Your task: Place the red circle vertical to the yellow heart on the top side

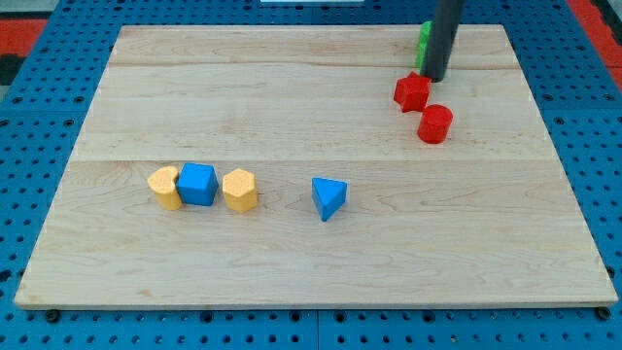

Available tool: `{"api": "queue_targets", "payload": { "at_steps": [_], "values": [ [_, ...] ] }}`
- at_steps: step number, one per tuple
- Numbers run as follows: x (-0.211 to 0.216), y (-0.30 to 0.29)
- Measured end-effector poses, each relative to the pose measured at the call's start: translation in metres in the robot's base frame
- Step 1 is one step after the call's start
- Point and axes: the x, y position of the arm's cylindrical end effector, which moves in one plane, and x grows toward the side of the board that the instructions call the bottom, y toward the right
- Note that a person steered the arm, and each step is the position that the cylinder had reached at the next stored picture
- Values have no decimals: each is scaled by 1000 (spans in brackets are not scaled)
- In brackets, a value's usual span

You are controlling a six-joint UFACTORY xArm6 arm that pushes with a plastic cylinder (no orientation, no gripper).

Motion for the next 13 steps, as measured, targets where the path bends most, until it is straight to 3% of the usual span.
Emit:
{"api": "queue_targets", "payload": {
  "at_steps": [1,3,4,5,7,8,10,11,12,13],
  "values": [
    [21,28],
    [75,4],
    [82,1],
    [84,-59],
    [122,-30],
    [134,-58],
    [96,-219],
    [108,-224],
    [116,-179],
    [124,-237]
  ]
}}
